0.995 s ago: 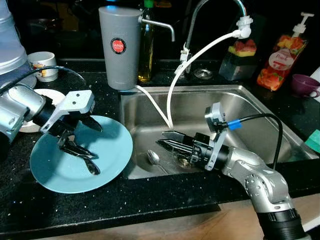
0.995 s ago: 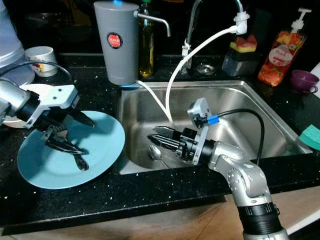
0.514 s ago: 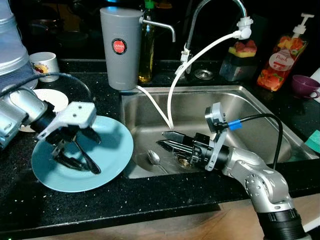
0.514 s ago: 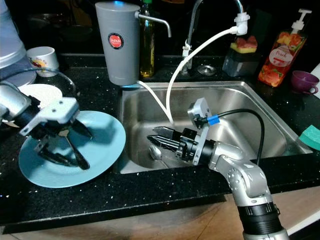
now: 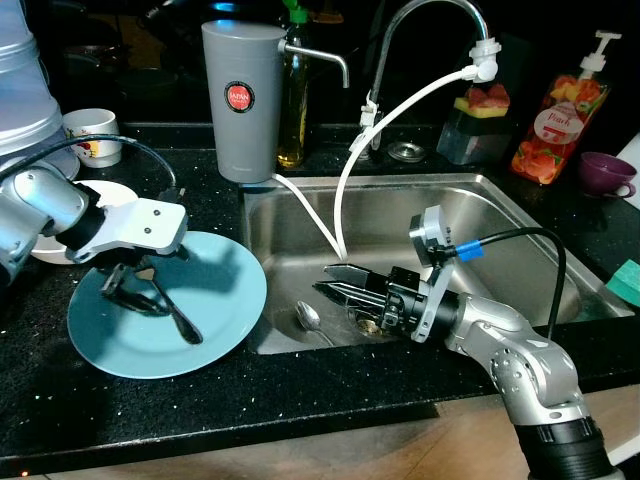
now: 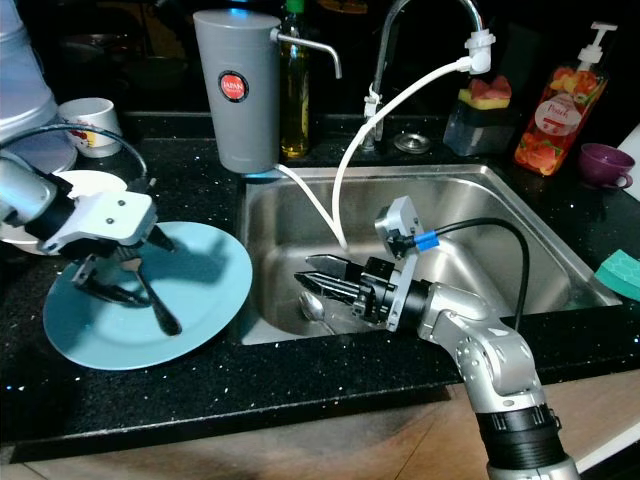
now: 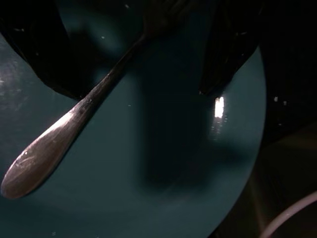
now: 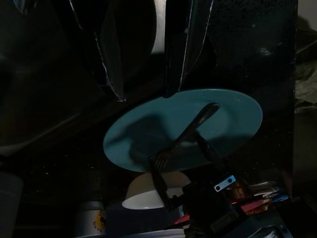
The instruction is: Kitchen organization
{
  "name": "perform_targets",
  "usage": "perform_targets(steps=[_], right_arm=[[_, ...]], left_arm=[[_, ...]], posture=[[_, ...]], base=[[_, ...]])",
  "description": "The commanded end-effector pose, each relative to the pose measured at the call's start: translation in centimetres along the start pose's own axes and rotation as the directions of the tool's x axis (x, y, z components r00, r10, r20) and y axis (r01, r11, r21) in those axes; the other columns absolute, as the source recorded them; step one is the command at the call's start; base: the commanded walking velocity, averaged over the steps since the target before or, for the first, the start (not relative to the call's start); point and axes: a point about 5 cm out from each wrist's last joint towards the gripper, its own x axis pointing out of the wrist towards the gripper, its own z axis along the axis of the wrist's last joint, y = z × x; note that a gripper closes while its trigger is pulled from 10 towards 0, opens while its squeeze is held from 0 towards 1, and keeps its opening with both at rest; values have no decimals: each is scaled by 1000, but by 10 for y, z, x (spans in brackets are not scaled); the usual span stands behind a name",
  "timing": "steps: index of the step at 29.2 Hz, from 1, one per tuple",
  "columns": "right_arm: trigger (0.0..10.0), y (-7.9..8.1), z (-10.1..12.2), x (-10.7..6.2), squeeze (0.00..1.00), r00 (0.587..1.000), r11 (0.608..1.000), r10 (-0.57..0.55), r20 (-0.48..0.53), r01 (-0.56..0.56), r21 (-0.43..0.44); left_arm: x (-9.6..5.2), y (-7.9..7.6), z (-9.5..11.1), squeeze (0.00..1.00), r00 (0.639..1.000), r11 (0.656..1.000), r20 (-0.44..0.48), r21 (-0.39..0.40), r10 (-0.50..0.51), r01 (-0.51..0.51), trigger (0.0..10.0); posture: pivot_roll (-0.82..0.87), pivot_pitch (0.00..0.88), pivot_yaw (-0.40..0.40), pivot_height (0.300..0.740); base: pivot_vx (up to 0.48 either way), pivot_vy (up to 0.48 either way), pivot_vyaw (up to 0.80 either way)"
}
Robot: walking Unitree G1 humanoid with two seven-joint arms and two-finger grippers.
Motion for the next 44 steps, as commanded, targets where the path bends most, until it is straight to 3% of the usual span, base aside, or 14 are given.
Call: perform_targets(steps=[1,4,6,7,8,10,14,24,25,26,27,35,44], right_arm=[[10000,2,1,1,0,1000,1000,17,-12,-17,-19],[10000,2,1,1,0,1000,1000,18,-13,-19,-19],[10000,3,0,0,0,999,1000,28,-16,-29,-12],[10000,3,0,0,0,999,1000,28,-16,-29,-12],[10000,4,0,1,0,999,999,30,-18,-31,-10],[10000,4,-1,1,0,999,999,35,-21,-36,-8],[10000,5,-1,1,0,999,999,40,-24,-40,-5],[10000,6,-1,0,0,999,999,39,-26,-39,-5],[10000,6,-1,0,0,999,999,38,-26,-38,-4],[10000,6,-1,0,0,999,999,38,-26,-38,-4],[10000,6,-1,0,0,999,999,37,-26,-37,-4],[10000,6,-1,1,0,999,999,38,-27,-38,-4],[10000,5,-1,1,0,999,999,35,-28,-35,-7]], left_arm=[[15,-5,-8,0,998,999,-43,-21,-49,48,10000],[16,-5,-10,0,998,997,-29,-41,-64,63,10000],[19,-11,-11,0,990,982,41,-129,-132,137,10000],[19,-11,-11,0,990,982,41,-129,-132,137,10000],[19,-12,-11,0,988,977,54,-151,-141,148,9412],[20,-12,-12,0,986,966,82,-201,-146,160,10000],[23,-12,-13,0,983,949,110,-266,-146,171,10000],[27,-17,-19,0,979,923,67,-326,-193,205,10000],[27,-17,-20,0,978,918,62,-338,-197,206,4510],[27,-17,-20,0,978,918,62,-338,-197,206,4510],[27,-17,-21,0,978,914,60,-349,-200,208,0],[26,-18,-22,0,975,902,51,-372,-215,218,0],[27,-17,-23,0,977,912,38,-351,-212,211,0]], posture=[[10,52,-50,740],[9,48,-48,740],[9,48,-48,740],[9,48,-48,740],[8,47,-47,740],[8,47,-47,740],[8,51,-46,740],[6,65,-40,740],[6,66,-39,740],[6,66,-39,740],[6,66,-39,740],[7,67,-39,740],[6,67,-38,740]], base=[[0,0,0],[0,0,0],[0,0,0],[0,0,0],[0,0,0],[0,0,0],[0,0,0],[0,0,0],[0,0,0],[0,0,0],[0,0,0],[0,0,0],[0,0,0]])
